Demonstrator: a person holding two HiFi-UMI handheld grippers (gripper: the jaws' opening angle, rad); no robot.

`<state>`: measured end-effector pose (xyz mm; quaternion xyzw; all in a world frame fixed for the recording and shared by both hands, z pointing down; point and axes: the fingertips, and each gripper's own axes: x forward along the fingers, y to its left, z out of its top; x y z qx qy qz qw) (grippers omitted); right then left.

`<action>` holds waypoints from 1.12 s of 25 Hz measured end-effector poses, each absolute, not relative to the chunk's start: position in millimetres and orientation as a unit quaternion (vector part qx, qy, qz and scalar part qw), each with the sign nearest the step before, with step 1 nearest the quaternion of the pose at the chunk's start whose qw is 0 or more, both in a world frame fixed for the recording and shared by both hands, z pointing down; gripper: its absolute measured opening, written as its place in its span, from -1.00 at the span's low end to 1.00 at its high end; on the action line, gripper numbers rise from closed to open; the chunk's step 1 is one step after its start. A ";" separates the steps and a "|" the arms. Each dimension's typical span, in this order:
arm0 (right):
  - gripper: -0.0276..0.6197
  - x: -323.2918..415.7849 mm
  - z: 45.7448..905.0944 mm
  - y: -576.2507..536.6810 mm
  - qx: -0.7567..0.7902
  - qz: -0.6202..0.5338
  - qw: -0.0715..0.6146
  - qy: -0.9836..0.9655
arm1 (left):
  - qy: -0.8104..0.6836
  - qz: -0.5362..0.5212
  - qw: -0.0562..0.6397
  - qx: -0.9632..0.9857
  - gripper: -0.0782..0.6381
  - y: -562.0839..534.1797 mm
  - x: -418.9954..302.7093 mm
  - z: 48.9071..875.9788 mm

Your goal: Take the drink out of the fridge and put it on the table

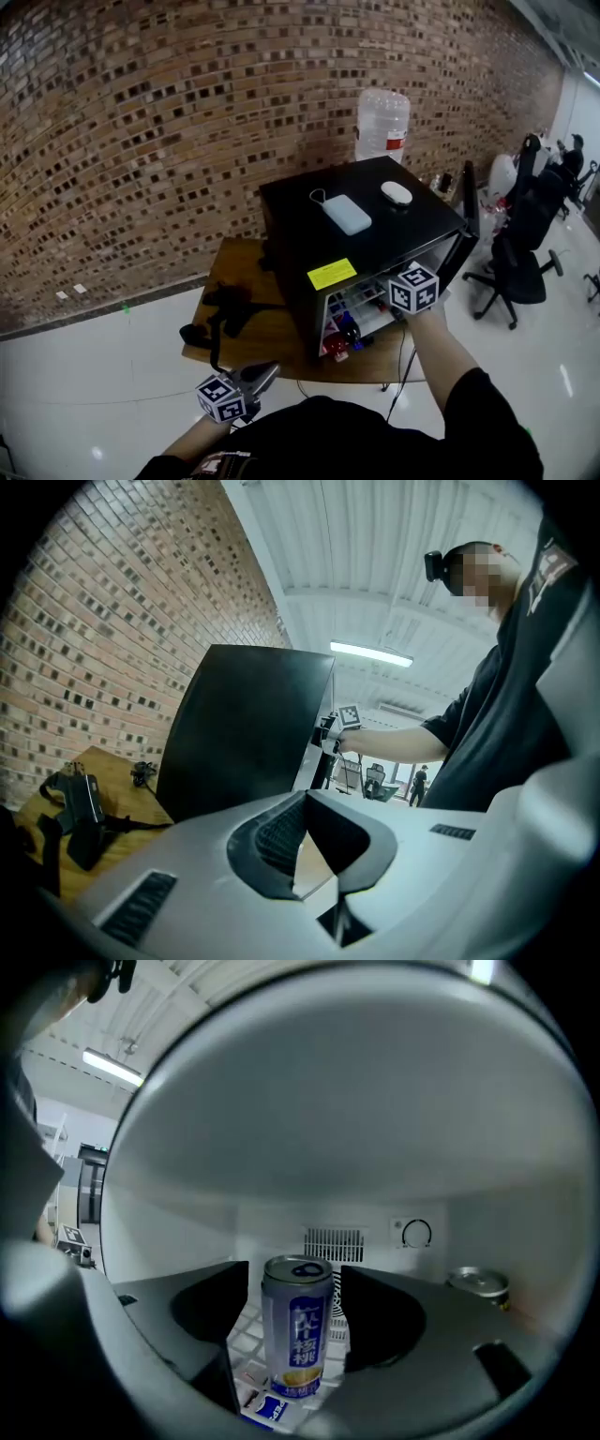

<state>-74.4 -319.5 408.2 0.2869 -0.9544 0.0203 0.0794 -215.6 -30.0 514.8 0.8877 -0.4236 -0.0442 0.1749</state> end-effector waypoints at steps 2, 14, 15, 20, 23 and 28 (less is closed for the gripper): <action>0.11 -81.7 410.4 -324.0 0.288 0.005 0.089 -0.953 | -0.427 -0.044 0.175 0.886 -0.80 -29.3 -218.5 515.1; -0.07 -59.1 406.3 -309.2 0.277 -0.027 0.077 -0.958 | -0.380 -0.025 0.188 0.905 -0.80 -44.2 -185.8 520.9; -0.07 -50.3 405.2 -304.7 0.277 -0.028 0.072 -0.958 | -0.369 -0.021 0.190 0.909 -0.80 -47.1 -176.5 523.8; -0.07 0.3 405.2 -281.8 0.280 -0.037 0.060 -0.957 | -0.300 0.006 0.185 0.936 -0.79 -68.5 -120.8 533.3; -0.07 38.3 420.5 -266.9 0.295 -0.027 0.061 -0.953 | -0.250 0.025 0.184 0.950 -0.80 -75.5 -80.6 543.4; -0.07 101.2 469.5 -255.5 0.324 -0.004 0.076 -0.943 | -0.183 0.050 0.184 0.964 -0.80 -92.8 -8.5 554.2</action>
